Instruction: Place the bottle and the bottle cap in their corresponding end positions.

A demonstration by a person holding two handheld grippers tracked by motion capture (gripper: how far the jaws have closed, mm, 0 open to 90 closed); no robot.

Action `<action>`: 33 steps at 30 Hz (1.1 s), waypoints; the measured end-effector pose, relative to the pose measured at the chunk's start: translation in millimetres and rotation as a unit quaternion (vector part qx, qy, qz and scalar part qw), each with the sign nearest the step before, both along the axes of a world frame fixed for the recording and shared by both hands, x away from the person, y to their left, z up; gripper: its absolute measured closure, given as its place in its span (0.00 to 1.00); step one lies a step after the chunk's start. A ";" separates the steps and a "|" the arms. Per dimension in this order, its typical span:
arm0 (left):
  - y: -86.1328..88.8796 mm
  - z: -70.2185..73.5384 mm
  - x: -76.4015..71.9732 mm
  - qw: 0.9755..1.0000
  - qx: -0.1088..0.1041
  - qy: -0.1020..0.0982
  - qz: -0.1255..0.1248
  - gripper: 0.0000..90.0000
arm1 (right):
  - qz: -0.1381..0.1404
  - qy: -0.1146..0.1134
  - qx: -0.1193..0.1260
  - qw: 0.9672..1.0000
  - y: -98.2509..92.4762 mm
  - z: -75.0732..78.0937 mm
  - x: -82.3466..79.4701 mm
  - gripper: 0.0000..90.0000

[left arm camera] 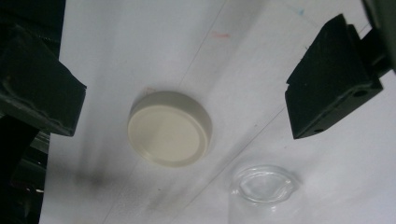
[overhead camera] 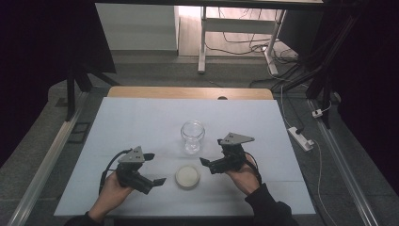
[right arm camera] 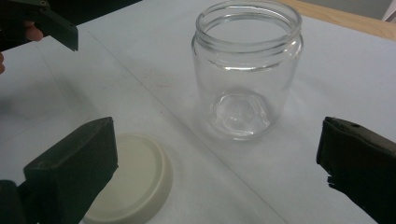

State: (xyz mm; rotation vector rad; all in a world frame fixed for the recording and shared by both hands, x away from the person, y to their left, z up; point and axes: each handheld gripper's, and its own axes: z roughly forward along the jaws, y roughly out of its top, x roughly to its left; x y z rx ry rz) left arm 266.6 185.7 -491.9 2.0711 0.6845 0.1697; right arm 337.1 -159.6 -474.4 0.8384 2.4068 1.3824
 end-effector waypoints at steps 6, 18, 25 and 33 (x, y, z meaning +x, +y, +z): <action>18.3 -0.1 -11.2 1.000 -0.010 -0.001 0.024 0.00 | -0.012 0.003 0.005 1.000 -15.7 1.0 -12.3 0.00; 58.5 0.4 -35.7 0.996 -0.032 -0.003 0.079 0.00 | -0.053 -0.007 0.009 0.999 -60.4 1.0 -37.5 0.00; 77.7 -3.5 -49.5 0.993 -0.043 0.001 0.111 0.00 | -0.080 -0.018 -0.001 0.997 -85.7 0.6 -53.0 0.00; 94.1 -11.2 -61.3 0.988 -0.053 0.014 0.142 0.00 | -0.111 -0.010 0.001 0.994 -114.1 -4.6 -70.2 0.00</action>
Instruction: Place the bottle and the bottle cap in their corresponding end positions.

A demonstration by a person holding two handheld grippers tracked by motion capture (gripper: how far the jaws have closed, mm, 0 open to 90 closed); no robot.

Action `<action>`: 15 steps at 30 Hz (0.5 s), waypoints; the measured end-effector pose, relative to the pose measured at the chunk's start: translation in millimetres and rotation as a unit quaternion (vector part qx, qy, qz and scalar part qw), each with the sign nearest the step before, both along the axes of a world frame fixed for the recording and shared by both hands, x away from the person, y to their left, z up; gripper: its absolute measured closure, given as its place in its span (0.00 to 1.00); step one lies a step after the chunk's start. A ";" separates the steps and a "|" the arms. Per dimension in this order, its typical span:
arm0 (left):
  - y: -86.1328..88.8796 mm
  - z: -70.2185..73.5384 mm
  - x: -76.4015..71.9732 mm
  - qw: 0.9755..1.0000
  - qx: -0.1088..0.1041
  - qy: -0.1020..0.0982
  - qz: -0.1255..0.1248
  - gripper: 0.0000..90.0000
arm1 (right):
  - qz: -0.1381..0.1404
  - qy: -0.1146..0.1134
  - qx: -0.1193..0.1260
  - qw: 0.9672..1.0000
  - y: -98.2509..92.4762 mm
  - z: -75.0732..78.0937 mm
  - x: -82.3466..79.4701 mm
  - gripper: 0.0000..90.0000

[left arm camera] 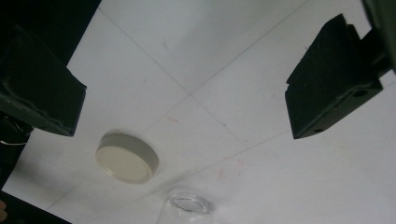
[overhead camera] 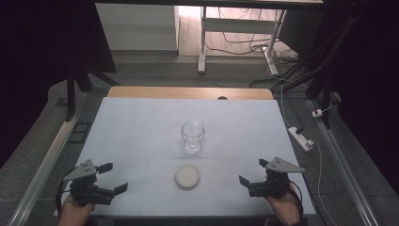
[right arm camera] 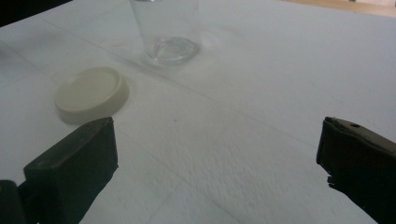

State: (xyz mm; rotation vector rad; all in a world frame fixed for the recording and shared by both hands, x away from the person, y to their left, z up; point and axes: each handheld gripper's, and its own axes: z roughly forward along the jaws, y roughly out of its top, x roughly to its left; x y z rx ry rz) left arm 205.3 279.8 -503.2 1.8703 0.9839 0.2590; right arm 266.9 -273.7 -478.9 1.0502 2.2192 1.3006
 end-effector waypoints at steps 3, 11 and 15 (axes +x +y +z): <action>5.5 -3.0 -5.1 1.000 -0.004 0.004 0.009 0.00 | -0.011 0.007 0.000 1.000 -9.9 -3.8 -5.8 0.00; 14.4 -13.1 -15.8 1.000 0.007 0.019 0.024 0.00 | -0.035 0.021 0.002 0.999 -30.4 -9.9 -20.5 0.00; 16.6 -14.7 -19.8 0.999 0.019 0.028 0.024 0.00 | -0.039 0.034 0.004 0.999 -35.5 -12.7 -23.8 0.00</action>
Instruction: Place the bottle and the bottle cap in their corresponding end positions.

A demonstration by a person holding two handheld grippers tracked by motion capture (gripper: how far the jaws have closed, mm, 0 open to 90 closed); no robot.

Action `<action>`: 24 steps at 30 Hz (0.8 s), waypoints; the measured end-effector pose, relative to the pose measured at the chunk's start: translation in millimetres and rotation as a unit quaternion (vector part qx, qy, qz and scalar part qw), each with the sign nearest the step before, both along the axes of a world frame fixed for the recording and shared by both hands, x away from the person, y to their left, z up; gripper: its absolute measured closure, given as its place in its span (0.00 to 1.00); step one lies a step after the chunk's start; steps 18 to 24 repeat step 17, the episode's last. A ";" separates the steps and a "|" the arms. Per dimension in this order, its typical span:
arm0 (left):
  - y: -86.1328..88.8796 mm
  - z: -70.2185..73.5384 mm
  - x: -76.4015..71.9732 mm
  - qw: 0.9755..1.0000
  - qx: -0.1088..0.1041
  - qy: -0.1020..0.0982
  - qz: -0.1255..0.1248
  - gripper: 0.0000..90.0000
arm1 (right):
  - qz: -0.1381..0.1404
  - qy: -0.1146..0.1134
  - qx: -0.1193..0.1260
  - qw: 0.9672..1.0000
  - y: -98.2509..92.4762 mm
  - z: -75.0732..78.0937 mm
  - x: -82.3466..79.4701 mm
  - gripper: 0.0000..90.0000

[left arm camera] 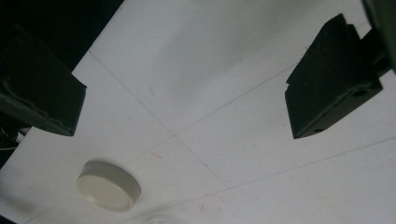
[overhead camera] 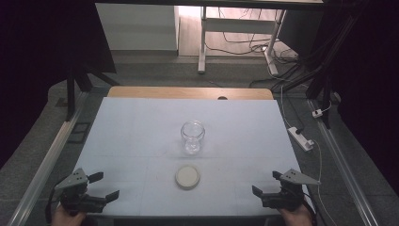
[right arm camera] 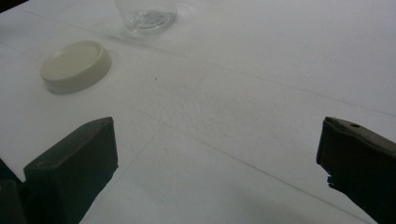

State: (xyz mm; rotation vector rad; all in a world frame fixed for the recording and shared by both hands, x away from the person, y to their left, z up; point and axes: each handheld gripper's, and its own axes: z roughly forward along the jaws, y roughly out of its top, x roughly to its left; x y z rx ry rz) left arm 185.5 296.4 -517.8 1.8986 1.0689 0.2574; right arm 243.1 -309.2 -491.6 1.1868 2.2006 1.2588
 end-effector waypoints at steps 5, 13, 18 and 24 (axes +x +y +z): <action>2.8 -3.8 -5.4 0.999 0.030 0.009 0.010 0.00 | -0.004 0.009 -0.004 1.000 -5.0 -2.0 -4.7 0.00; 5.6 -5.3 -8.5 0.999 0.040 0.020 0.022 0.00 | -0.009 0.012 0.001 1.000 -10.2 -1.1 -9.6 0.00; 5.0 -5.2 -7.2 0.999 0.041 0.023 0.021 0.00 | -0.006 0.012 -0.005 1.000 -9.2 -1.5 -9.3 0.00; 5.0 -5.2 -7.2 0.999 0.041 0.023 0.021 0.00 | -0.006 0.012 -0.005 1.000 -9.2 -1.5 -9.3 0.00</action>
